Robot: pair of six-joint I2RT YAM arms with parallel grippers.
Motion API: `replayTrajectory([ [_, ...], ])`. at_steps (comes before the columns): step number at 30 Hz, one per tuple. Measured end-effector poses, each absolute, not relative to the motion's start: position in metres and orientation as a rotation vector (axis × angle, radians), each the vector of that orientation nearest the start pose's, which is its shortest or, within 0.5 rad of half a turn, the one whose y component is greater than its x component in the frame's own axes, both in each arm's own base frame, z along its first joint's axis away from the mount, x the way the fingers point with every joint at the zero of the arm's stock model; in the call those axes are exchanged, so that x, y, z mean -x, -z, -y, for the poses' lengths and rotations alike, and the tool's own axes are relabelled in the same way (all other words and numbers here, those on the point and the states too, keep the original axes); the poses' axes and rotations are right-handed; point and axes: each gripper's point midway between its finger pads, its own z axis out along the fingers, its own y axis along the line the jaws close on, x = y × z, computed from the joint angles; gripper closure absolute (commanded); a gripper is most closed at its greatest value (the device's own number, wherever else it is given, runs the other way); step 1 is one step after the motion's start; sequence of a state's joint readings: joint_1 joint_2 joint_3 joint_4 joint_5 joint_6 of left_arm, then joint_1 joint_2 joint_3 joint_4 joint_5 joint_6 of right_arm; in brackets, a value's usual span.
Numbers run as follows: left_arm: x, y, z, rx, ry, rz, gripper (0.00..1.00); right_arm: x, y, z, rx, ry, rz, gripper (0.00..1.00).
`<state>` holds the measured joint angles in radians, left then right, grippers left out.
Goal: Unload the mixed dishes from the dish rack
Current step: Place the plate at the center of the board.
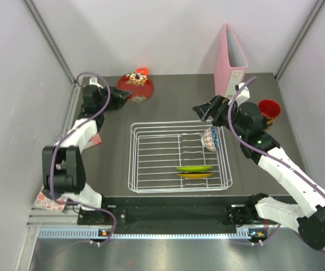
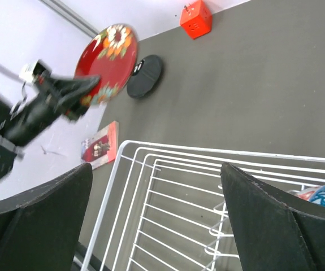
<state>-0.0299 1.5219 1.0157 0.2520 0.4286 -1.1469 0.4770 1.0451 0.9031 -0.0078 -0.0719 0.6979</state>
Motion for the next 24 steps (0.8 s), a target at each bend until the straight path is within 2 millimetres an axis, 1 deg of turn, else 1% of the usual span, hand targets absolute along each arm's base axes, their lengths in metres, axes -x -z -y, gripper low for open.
replayTrajectory([
  [2,-0.481,-0.23,0.116,0.781,1.169,-1.849,1.0,-0.317,-0.296,-0.208,-0.133,-0.909,-1.808,0.08],
  [5,-0.52,-0.216,0.118,0.785,1.168,-1.882,1.0,-0.316,-0.292,-0.208,-0.114,-0.895,-1.82,0.08],
  [7,-0.538,-0.203,0.12,0.788,1.168,-1.907,1.0,-0.316,-0.29,-0.207,-0.103,-0.886,-1.822,0.08],
  [8,-0.545,-0.193,0.12,0.798,1.162,-1.927,1.0,-0.316,-0.289,-0.207,-0.101,-0.882,-1.824,0.08],
  [12,-0.564,-0.158,0.121,0.823,1.113,-2.016,1.0,-0.316,-0.281,-0.206,-0.088,-0.864,-1.838,0.08],
  [14,-0.568,-0.141,0.121,0.834,1.073,-2.062,1.0,-0.316,-0.278,-0.205,-0.083,-0.856,-1.843,0.09],
  [16,-0.57,-0.128,0.121,0.839,1.035,-2.103,1.0,-0.316,-0.277,-0.205,-0.082,-0.853,-1.846,0.09],
  [18,-0.574,-0.117,0.12,0.84,0.999,-2.138,1.0,-0.318,-0.274,-0.206,-0.08,-0.848,-1.854,0.09],
  [24,-0.588,-0.094,0.127,0.808,0.917,-2.217,1.0,-0.321,-0.265,-0.207,-0.081,-0.837,-1.88,0.09],
])
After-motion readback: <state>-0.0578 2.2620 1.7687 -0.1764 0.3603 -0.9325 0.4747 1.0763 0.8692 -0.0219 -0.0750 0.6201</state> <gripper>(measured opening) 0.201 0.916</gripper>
